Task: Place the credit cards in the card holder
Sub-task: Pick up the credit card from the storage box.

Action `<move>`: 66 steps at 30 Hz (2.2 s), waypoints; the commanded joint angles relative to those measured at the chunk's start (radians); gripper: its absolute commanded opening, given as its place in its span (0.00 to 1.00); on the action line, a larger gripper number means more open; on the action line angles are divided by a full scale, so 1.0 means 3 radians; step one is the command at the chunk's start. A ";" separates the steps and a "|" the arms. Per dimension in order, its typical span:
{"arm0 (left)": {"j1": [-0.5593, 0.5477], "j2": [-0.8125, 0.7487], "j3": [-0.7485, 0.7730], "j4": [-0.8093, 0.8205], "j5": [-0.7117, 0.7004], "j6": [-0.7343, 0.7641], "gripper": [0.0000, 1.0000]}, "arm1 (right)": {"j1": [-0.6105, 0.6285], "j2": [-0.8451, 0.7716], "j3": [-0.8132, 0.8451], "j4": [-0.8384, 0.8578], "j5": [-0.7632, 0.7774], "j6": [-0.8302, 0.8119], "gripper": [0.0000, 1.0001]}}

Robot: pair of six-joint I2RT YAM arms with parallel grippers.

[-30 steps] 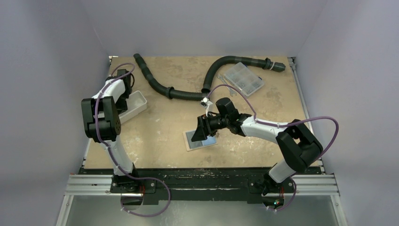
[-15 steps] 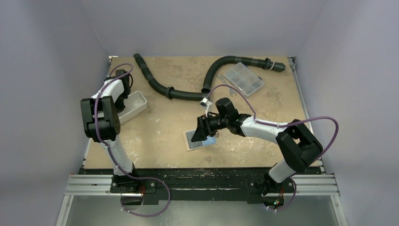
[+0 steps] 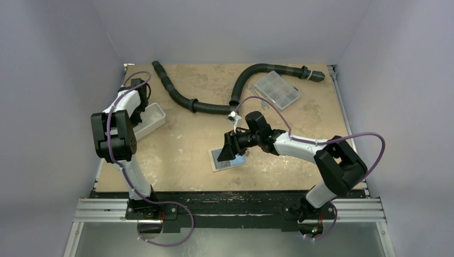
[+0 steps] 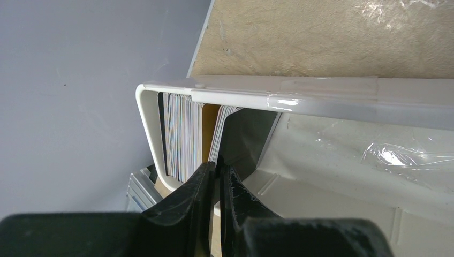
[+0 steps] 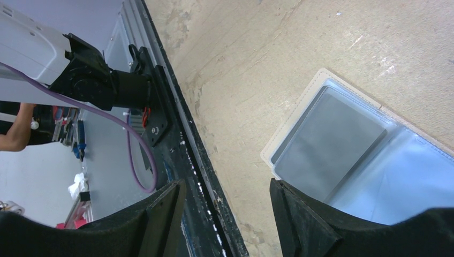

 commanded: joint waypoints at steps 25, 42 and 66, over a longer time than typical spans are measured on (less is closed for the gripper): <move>0.0041 -0.0499 0.0325 -0.0333 0.0266 -0.0044 0.00 | 0.0017 -0.0023 0.0044 0.0022 -0.0031 -0.0078 0.68; -0.0006 -0.1198 0.0516 -0.0124 0.2482 -0.0207 0.00 | 0.0003 -0.0020 0.0081 -0.0106 0.0165 -0.0148 0.68; -0.2178 -0.1977 -0.2081 0.4702 0.4689 -0.2385 0.00 | -0.1554 -0.0761 -0.1208 0.3372 -0.0769 0.2541 0.72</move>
